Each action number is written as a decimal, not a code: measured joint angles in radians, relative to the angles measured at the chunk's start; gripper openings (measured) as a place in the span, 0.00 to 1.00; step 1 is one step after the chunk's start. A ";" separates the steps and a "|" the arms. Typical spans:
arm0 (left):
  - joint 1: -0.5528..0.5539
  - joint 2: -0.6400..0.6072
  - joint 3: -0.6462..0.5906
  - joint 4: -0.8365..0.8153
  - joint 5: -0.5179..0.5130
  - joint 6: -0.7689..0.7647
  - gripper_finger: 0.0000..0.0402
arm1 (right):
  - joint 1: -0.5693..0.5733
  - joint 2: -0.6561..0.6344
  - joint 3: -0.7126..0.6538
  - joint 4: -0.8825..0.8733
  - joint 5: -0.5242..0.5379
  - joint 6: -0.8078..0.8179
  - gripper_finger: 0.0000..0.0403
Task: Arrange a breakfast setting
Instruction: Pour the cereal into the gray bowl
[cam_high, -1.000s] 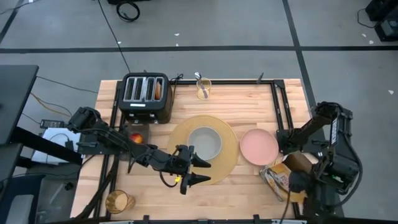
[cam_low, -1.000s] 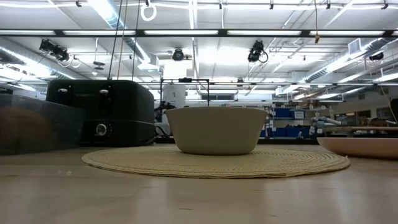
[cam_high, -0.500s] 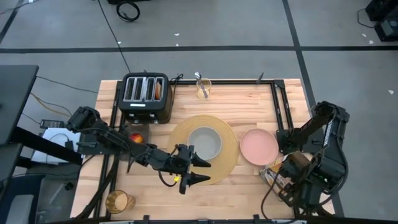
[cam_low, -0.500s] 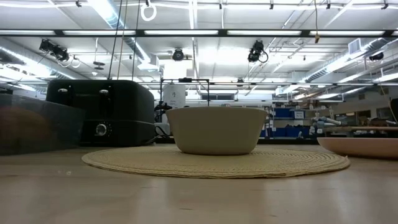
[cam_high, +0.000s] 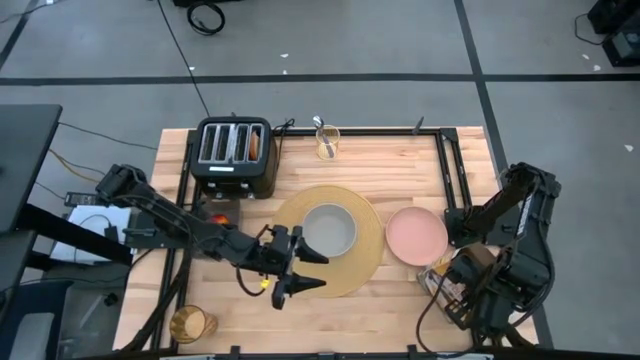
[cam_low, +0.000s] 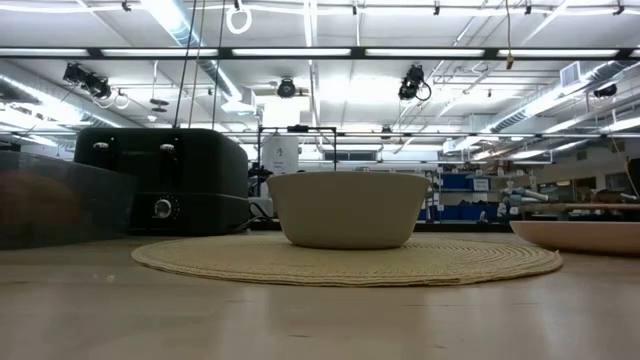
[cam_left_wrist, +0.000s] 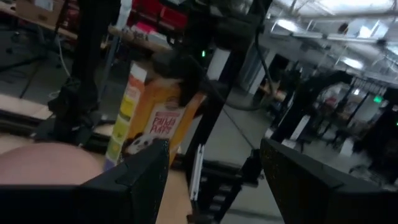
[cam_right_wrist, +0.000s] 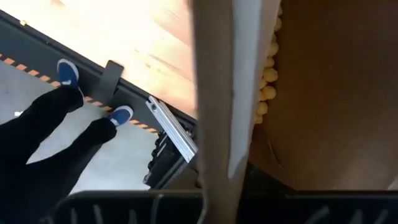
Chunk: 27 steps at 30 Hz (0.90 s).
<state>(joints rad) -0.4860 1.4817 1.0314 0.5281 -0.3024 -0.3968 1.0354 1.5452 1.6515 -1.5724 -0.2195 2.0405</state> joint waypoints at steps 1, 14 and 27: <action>0.001 -0.012 -0.001 -0.037 0.000 0.001 0.64 | -0.006 0.001 0.005 -0.004 -0.016 -0.010 0.02; 0.030 -0.214 -0.009 -0.398 0.018 0.015 0.64 | -0.163 0.001 0.241 0.013 -0.083 -0.188 0.01; 0.060 -0.392 -0.009 -0.676 0.021 -0.003 0.64 | -0.442 0.001 0.545 0.037 0.268 -0.474 0.00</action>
<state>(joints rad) -0.4255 1.0900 1.0225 -0.1475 -0.2817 -0.4000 0.5930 1.5457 2.1969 -1.5349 0.0481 1.5665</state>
